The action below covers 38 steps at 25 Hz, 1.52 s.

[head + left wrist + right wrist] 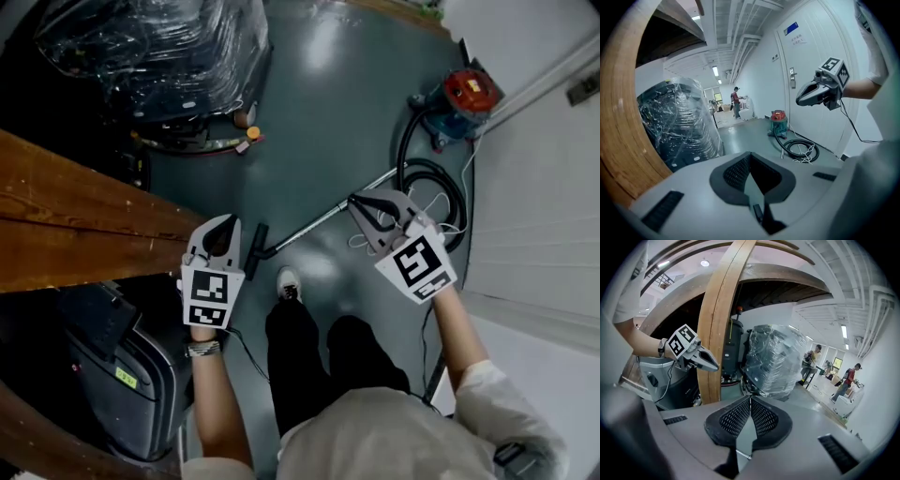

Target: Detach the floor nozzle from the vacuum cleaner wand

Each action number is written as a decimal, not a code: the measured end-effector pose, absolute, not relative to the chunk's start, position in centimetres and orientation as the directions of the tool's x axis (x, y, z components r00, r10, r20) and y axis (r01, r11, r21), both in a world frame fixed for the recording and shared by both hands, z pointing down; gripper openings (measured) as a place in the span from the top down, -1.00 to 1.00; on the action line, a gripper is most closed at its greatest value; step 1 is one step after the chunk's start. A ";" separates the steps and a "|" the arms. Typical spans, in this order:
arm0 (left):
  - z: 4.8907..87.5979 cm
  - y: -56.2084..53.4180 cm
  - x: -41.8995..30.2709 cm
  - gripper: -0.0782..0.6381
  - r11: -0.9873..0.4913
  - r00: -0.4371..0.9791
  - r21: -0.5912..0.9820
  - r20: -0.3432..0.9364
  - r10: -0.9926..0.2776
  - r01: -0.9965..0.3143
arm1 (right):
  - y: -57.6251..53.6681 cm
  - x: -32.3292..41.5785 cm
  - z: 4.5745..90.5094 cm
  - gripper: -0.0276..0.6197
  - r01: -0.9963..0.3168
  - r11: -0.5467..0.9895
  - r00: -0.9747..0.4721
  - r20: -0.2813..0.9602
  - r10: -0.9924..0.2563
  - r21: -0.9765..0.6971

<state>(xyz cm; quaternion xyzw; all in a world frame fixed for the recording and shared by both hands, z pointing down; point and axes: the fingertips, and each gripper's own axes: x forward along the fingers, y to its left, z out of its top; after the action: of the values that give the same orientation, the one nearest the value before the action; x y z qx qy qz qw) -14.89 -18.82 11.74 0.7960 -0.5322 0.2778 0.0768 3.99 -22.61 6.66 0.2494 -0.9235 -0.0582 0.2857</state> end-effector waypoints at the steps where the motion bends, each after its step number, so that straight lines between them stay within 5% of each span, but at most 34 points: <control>1: 13.1 -18.9 -14.8 0.78 -0.424 0.282 -0.169 0.527 -0.802 -0.890 | -22.8 3.8 7.8 0.82 -0.426 0.870 -0.715 0.498 -0.491 0.247; 19: 36.9 -22.8 -18.4 0.78 -0.387 0.249 -0.172 0.523 -0.815 -0.906 | -26.9 0.8 33.0 0.82 -0.431 0.882 -0.750 0.466 -0.468 0.192; 38: 48.6 -18.2 -16.8 0.78 -0.376 0.241 -0.143 0.552 -0.798 -0.916 | -25.8 0.7 43.8 0.82 -0.423 0.894 -0.780 0.444 -0.441 0.145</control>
<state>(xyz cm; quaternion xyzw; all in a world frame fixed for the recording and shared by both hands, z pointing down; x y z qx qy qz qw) -16.82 -18.24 48.64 0.7806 -0.5488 0.2800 0.1050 0.72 -25.79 43.79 0.2292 -0.9432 -0.0186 0.2398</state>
